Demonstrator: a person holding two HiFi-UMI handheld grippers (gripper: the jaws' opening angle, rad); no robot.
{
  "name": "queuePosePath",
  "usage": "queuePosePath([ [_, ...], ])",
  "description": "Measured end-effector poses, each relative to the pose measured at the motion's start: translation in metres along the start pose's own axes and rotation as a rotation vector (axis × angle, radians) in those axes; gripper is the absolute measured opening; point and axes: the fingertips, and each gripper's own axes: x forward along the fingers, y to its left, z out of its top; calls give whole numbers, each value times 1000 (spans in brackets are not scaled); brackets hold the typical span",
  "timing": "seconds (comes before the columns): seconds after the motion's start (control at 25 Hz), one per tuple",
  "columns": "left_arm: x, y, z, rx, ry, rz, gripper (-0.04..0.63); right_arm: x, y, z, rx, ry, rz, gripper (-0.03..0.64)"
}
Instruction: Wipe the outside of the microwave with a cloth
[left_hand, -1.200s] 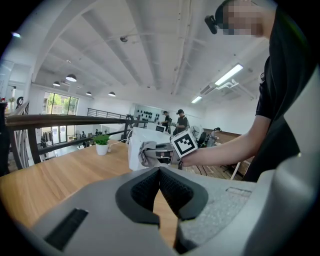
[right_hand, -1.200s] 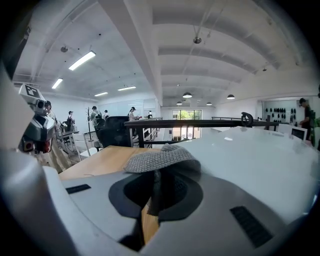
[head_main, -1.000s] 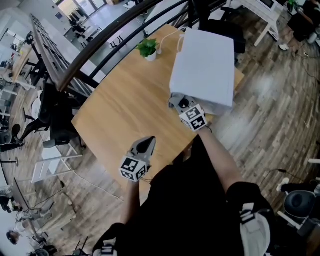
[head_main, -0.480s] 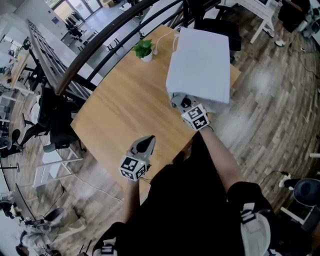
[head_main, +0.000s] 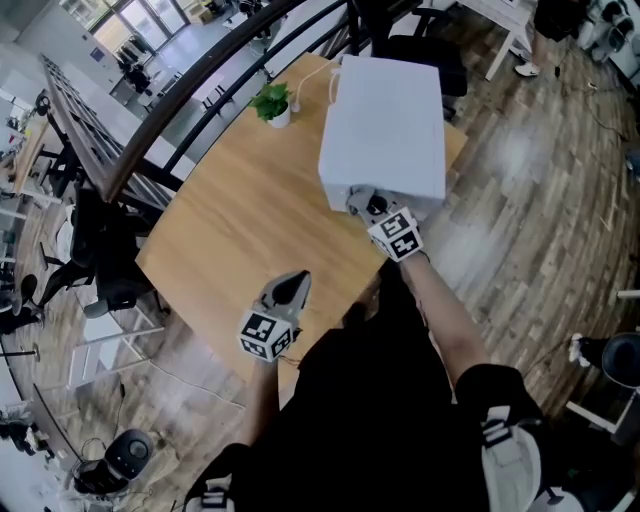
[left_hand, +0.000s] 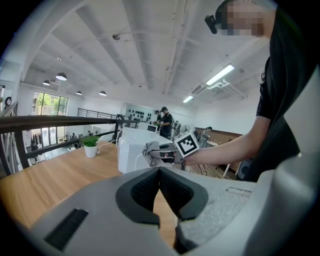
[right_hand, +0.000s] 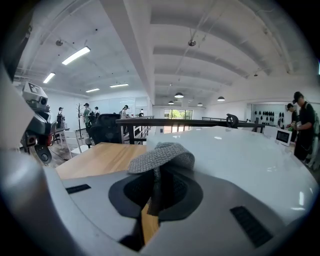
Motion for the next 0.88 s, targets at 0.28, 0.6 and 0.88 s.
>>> queuePosePath([
  [0.28, 4, -4, 1, 6, 5, -22, 0, -16, -13, -10, 5, 19, -40, 17],
  [0.6, 8, -8, -1, 15, 13, -47, 0, -28, -23, -19, 9, 30, -80, 17],
  [0.88, 12, -12, 1, 26, 13, -73, 0, -43, -34, -30, 24, 45, -122, 17],
])
